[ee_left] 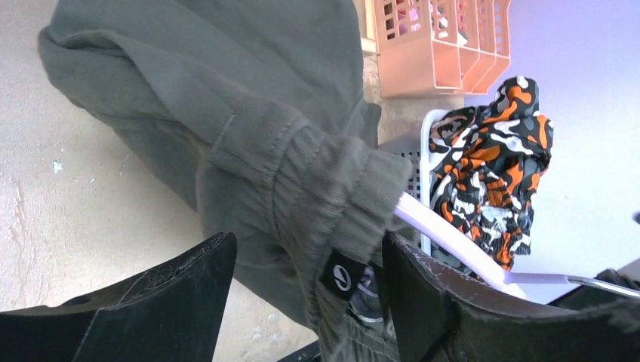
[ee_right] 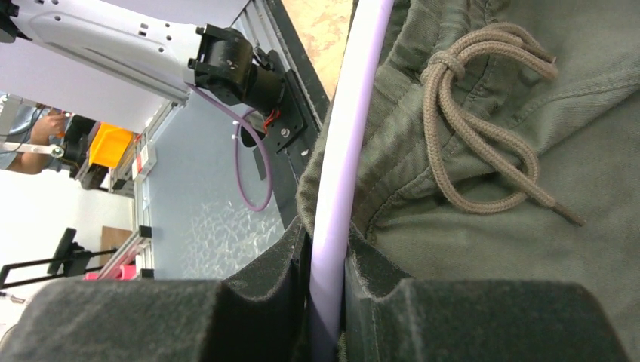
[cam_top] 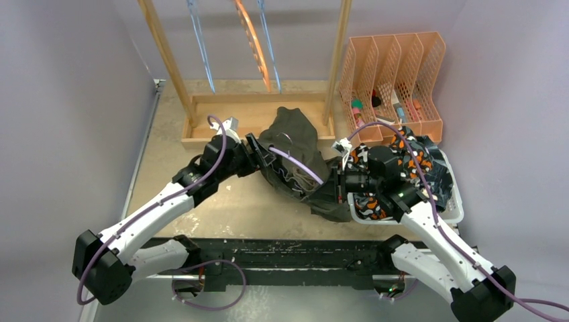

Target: Remove the shorts from the hanger

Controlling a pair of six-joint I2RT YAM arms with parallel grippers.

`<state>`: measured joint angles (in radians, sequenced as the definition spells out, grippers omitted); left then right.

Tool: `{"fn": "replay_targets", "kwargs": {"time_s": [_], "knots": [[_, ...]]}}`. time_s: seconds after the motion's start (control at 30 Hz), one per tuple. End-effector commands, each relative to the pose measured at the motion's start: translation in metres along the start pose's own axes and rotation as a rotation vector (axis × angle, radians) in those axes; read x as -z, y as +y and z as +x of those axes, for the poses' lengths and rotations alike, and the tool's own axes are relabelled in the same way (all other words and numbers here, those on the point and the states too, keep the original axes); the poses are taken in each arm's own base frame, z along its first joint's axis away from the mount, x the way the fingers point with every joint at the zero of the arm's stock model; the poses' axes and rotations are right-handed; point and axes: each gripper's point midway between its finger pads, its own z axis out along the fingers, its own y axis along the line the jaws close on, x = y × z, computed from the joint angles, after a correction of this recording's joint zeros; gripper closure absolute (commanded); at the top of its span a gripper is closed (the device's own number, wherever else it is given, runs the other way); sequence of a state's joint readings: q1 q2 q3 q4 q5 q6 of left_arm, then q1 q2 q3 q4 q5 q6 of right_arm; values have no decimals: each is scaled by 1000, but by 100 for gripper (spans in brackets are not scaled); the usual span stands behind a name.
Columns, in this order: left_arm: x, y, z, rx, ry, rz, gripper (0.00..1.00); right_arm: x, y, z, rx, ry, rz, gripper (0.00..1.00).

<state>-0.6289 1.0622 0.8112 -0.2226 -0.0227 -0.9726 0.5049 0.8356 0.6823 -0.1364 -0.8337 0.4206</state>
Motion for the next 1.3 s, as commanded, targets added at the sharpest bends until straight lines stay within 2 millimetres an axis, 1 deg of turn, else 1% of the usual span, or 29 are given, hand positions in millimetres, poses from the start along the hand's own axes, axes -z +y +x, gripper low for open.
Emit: {"fn": "replay_targets", "kwargs": {"time_s": [0.0,0.07,0.13,0.2,0.23,0.3,0.4,0.5,0.57,0.6,0.63,0.67,0.73,0.8,0.9,0.93,1.03,1.13,1.2,1.27], "knots": [[17,-27,-14,-70,-10,84,32,2,19,-15,101,-34,-72,100],[20,-15,-10,-106,4,36,33,2,19,-15,99,-36,-74,100],[21,-2,-7,-143,18,-21,36,2,22,-17,102,-36,-91,100],[21,12,-9,-167,5,-83,41,3,30,-18,117,-29,-135,100],[21,16,-11,-174,-4,-101,43,4,35,-18,128,-23,-159,100],[20,13,-14,-195,-14,-97,43,7,44,-21,162,-22,-191,100],[18,0,-22,-215,-25,-64,44,9,49,-24,185,-23,-207,100],[13,-15,-28,-217,-29,-24,50,7,49,-20,176,15,-231,100],[9,-21,-29,-221,-21,-9,58,6,45,-19,172,22,-218,100],[7,-22,-27,-224,-10,-5,65,5,43,-19,173,22,-209,100],[5,-23,-26,-225,0,-1,69,5,42,-19,172,21,-202,100],[4,-23,-23,-225,9,3,78,4,41,-18,175,23,-202,100],[3,-21,-20,-225,22,8,87,4,41,-18,176,24,-203,100],[2,-18,-17,-225,29,2,99,3,39,-19,171,23,-193,100],[5,-15,-15,-225,30,-1,100,1,32,-19,157,28,-165,99],[6,-14,-15,-224,29,0,100,0,30,-18,150,31,-155,95],[10,-15,-15,-216,20,8,100,-4,19,-22,130,23,-103,76],[11,-17,-14,-215,23,19,100,-9,15,-29,128,22,-96,67],[11,-16,-12,-216,34,21,100,-13,13,-35,126,13,-95,58],[10,-16,-10,-213,45,20,100,-17,12,-39,125,14,-108,56]]}}
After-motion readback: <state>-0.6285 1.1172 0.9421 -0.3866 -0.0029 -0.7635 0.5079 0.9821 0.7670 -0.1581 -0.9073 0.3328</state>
